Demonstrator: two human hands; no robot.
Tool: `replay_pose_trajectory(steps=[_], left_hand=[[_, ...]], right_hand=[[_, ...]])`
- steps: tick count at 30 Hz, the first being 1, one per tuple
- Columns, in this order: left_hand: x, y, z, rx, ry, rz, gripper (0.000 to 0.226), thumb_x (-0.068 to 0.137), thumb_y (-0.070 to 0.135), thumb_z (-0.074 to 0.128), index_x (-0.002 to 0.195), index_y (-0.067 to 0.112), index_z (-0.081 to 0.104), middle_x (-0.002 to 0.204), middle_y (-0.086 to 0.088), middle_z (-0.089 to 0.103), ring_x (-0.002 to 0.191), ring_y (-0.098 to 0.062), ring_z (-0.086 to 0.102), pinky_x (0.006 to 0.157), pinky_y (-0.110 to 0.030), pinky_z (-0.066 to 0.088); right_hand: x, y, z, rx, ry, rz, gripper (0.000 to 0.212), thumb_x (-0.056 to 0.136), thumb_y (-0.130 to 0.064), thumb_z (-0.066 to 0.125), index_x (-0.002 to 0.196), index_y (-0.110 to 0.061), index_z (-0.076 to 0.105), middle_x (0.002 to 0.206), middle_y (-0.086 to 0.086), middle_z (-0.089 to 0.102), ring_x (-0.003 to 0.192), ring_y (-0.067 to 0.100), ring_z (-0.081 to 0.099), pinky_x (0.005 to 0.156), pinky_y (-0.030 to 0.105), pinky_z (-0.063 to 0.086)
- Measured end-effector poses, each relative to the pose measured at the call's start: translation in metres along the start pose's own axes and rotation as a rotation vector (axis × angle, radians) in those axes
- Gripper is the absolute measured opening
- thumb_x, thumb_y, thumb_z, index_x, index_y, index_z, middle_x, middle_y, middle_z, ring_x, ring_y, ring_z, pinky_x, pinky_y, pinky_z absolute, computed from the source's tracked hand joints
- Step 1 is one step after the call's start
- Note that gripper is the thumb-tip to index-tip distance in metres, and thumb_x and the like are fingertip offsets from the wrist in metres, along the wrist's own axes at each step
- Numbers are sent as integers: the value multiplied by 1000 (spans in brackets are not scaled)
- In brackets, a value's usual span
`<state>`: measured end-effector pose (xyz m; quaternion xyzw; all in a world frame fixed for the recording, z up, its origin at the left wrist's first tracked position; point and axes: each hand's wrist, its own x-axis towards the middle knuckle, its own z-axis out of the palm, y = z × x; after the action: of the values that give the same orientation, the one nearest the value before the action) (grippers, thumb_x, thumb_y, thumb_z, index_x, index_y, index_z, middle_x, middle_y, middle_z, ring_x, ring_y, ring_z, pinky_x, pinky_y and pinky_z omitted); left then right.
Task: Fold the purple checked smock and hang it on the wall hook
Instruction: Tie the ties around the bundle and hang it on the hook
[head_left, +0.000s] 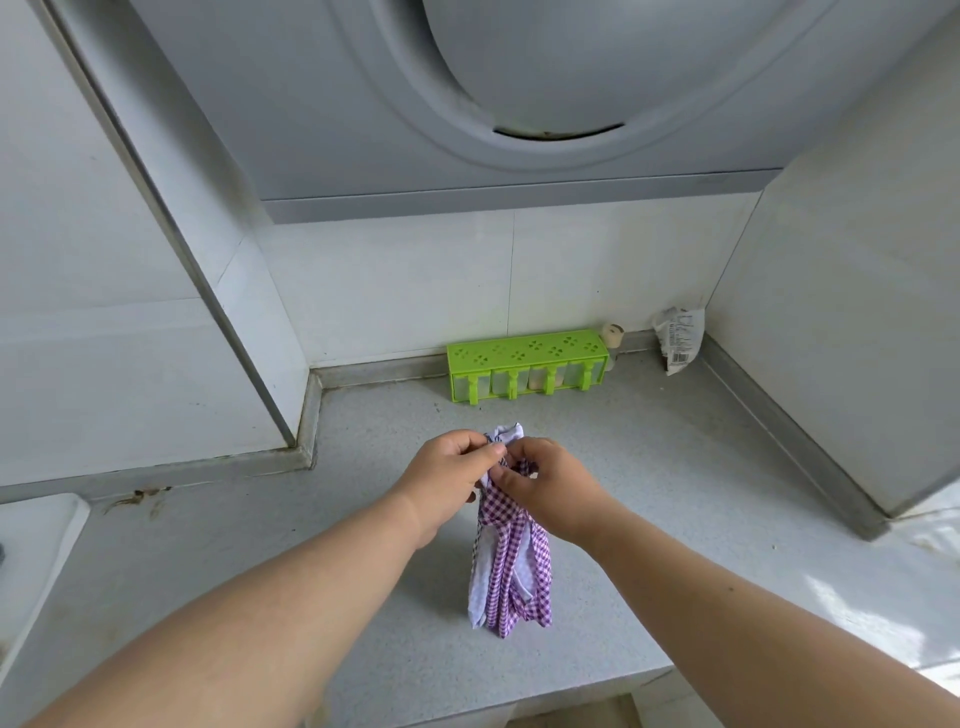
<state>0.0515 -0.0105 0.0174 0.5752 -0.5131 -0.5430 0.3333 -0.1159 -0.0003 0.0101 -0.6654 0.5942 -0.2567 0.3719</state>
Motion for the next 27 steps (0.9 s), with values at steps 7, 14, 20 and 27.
replay_pose_trajectory(steps=[7,14,20,27], left_hand=[[-7,12,-14,15,7,9,25,105,27,63,82,19,71,65,6,58,72,-15,56,72,-33,49],[-13,14,-31,-121,-25,-41,21,104,20,63,84,14,71,73,-6,63,65,-20,63,74,-36,59],[-18,14,-35,-91,-13,-22,18,105,22,65,97,7,73,84,-8,73,71,-17,71,71,-35,62],[-21,13,-40,103,10,10,16,103,30,69,96,15,70,84,0,71,81,-15,64,75,-33,55]], right_hand=[[-3,-16,6,146,59,38,16,97,-32,69,85,-22,67,98,5,66,72,13,59,64,25,44],[-12,-25,10,346,-14,114,19,101,-29,66,85,-19,70,96,16,76,74,17,62,69,33,48],[-15,-30,13,313,-65,85,17,101,-23,63,85,-18,65,81,3,63,73,19,54,67,35,43],[-14,-30,14,351,21,161,14,101,-23,57,94,-14,65,84,7,66,74,20,56,69,39,45]])
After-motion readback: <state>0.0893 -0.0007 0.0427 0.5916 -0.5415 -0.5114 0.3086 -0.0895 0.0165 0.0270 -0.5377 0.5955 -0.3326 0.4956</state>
